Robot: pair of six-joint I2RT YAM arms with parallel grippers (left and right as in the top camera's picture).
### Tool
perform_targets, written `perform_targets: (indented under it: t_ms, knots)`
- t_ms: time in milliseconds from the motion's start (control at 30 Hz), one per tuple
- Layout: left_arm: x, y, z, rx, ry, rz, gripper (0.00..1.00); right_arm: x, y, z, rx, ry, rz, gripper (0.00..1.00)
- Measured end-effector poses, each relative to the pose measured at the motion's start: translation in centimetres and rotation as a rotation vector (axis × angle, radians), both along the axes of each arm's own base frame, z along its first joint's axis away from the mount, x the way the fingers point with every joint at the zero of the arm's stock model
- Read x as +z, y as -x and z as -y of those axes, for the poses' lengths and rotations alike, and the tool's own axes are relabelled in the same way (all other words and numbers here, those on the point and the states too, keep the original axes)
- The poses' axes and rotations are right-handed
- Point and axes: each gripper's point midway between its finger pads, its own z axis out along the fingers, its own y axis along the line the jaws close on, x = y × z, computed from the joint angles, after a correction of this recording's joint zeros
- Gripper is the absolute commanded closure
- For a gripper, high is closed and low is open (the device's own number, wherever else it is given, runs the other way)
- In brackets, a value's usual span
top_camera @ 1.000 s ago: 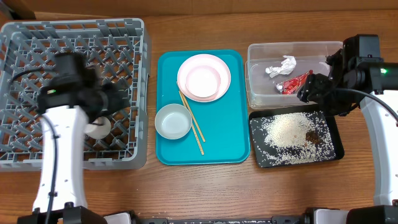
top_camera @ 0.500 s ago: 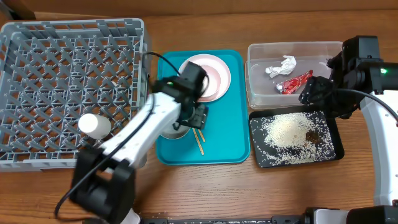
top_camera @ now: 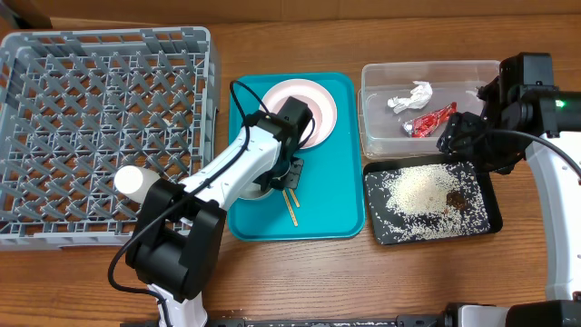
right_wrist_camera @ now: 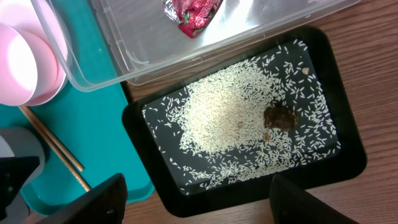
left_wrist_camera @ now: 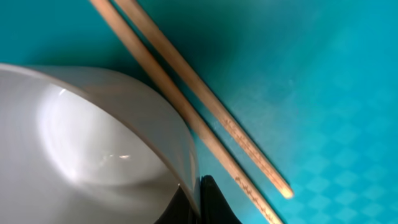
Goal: Sort waste into correct bins and load items into the dishwasher
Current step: 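Carry the white bowl into the dish rack with the left gripper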
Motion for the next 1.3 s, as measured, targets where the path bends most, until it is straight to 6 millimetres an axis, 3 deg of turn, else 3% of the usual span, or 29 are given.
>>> perform_targets:
  t_ms: [133,333,433,533,667,767,1167,1300]
  knots:
    - [3.1,-1.0,-0.4,0.009,0.01,0.009,0.96,0.0,0.0,0.0,0.0,0.0,-0.001,0.25]
    - [12.6,-6.0,-2.6,0.022,0.187,0.214,0.96,0.0,0.0,0.0,0.0,0.0,-0.001,0.25]
    - [17.3,-8.5,-5.5,0.024,0.322,0.335,0.96,0.0,0.0,0.0,0.0,0.0,-0.001,0.25]
    - [19.6,-10.0,-8.9,0.026,0.456,0.407,0.96,0.0,0.0,0.0,0.0,0.0,-0.002,0.25]
    - [20.4,-10.9,-13.5,0.045,0.632,0.453,0.96,0.0,0.2,0.0,0.0,-0.001,-0.009,0.25]
    - [20.5,-11.4,-15.8,0.052,0.786,0.477,0.96,-0.1,0.3,0.0,0.0,-0.001,-0.014,0.25]
    - [14.3,-13.5,-22.6,0.199,1.143,0.466,0.96,-0.1,0.4,0.0,0.0,-0.001,-0.018,0.26]
    - [14.1,-13.4,-24.4,0.242,1.207,0.489,0.96,-0.1,0.6,0.0,0.0,-0.002,-0.026,0.26]
